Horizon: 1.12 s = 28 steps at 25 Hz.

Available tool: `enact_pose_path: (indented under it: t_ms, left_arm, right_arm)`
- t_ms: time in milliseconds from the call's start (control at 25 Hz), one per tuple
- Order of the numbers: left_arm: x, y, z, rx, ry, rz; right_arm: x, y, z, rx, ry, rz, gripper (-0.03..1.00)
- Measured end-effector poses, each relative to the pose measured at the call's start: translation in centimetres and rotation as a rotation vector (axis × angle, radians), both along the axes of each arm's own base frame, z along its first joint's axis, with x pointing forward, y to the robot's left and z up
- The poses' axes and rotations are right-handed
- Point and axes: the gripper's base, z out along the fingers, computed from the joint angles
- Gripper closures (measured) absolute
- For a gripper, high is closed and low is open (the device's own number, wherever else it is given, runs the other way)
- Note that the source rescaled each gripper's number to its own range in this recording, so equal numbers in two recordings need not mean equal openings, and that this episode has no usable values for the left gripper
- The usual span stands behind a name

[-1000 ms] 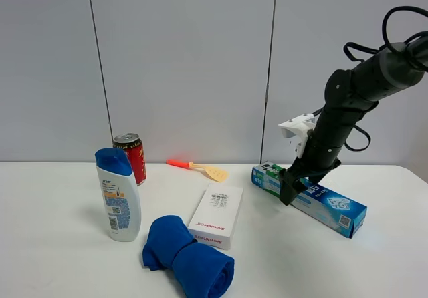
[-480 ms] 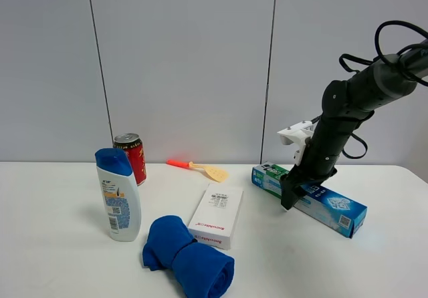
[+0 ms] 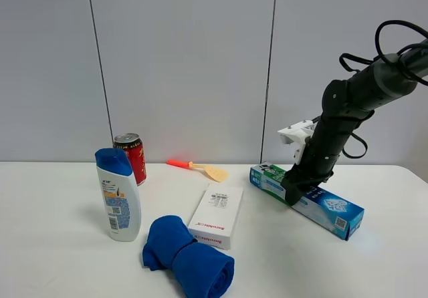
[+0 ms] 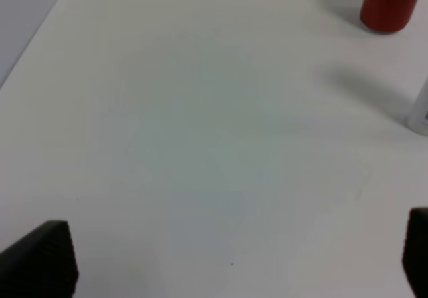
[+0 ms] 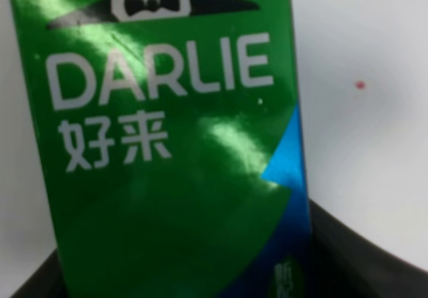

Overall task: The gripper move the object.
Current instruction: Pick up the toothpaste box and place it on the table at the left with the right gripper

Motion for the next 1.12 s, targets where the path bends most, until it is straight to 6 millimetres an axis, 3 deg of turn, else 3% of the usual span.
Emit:
enact_pose_path:
  t_ms: [80, 200, 400, 680, 880, 1120]
  left_arm:
    - [0.0, 0.0, 0.0, 0.0, 0.0, 0.0]
    - [0.0, 0.0, 0.0, 0.0, 0.0, 0.0]
    - [0.0, 0.0, 0.0, 0.0, 0.0, 0.0]
    - [0.0, 0.0, 0.0, 0.0, 0.0, 0.0]
    - [0.0, 0.0, 0.0, 0.0, 0.0, 0.0]
    - [0.0, 0.0, 0.0, 0.0, 0.0, 0.0]
  right_arm:
    - [-0.1, 0.0, 0.9, 0.007, -0.008, -0.012, 0.96]
    - [-0.5, 0.0, 3.7, 0.018, -0.039, -0.013, 0.96]
    - [-2.1, -0.1, 10.1, 0.03, -0.118, 0.05, 0.96]
    - [-5.2, 1.9, 18.3, 0.081, -0.336, 0.273, 0.96]
    - [-6.3, 4.3, 20.7, 0.106, -0.44, 0.459, 0.96]
    - [-5.3, 7.0, 22.6, 0.133, -0.542, 0.517, 0.96]
